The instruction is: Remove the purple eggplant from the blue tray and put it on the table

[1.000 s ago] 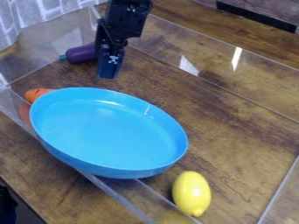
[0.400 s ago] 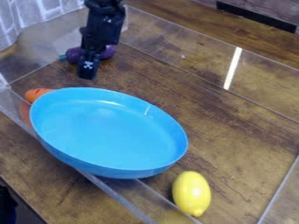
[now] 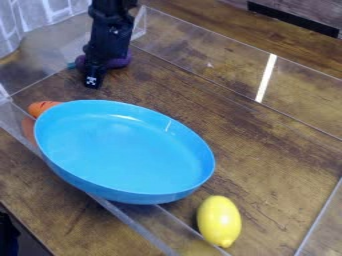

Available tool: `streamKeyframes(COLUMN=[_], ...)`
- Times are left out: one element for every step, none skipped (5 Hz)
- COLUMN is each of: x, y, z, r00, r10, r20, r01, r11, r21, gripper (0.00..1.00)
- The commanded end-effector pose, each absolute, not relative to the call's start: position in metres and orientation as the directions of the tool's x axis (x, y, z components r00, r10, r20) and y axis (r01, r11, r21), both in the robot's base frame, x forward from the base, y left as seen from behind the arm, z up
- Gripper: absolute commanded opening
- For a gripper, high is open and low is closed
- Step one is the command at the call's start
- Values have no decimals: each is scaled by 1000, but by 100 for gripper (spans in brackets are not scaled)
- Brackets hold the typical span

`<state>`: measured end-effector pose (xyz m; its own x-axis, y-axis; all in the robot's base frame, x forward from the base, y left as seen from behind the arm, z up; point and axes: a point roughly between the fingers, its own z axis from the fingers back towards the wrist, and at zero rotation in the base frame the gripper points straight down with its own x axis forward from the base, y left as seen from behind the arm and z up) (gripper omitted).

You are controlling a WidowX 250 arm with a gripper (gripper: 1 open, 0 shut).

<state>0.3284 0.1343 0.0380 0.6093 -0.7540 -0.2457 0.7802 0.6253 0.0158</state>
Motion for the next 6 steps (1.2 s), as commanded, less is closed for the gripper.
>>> streamKeyframes(x=[331,327,323,315,308,307], y=[128,121,114,115,118,125], z=[61,70,78,81,79,64], r00=[632,643,654,638,624,637], r10=[-742,-733,-723,-738,-750,-740], r20=[-223,-222,-221,-220,-219,-216], r01=[768,758,748,762,774,763], r11=[638,650,662,646,632,646], r21=[54,52,48,46,42,38], gripper=[0,0,0,0,100,100])
